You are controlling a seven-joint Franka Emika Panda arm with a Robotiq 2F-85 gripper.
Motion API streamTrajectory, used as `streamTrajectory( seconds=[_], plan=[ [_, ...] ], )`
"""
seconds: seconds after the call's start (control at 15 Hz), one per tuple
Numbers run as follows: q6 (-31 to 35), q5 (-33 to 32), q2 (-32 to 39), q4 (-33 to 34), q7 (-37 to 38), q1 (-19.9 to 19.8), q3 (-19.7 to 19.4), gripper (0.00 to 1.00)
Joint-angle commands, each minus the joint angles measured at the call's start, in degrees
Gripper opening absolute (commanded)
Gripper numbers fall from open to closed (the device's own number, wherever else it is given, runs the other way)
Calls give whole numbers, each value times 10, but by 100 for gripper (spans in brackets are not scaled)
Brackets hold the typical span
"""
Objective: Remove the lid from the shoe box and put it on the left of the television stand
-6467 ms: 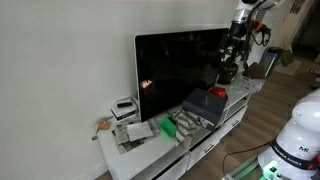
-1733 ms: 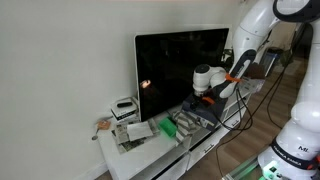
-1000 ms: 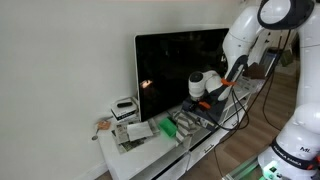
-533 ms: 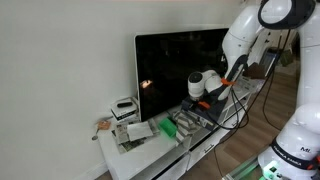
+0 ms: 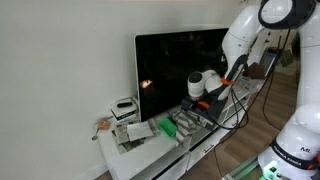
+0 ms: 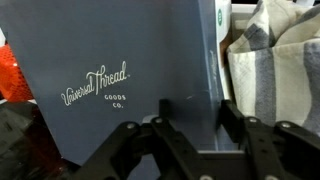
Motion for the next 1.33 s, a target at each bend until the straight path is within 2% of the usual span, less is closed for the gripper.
streamTrajectory(
  seconds=[0.0,0.53,1.27],
  plan=[
    [-6,-14,-24,-15,15,8,0,51],
    [-9,-3,-56,-32,0,8,10,52],
    [-11,13,-106,-61,-18,4,14,40]
  ],
)
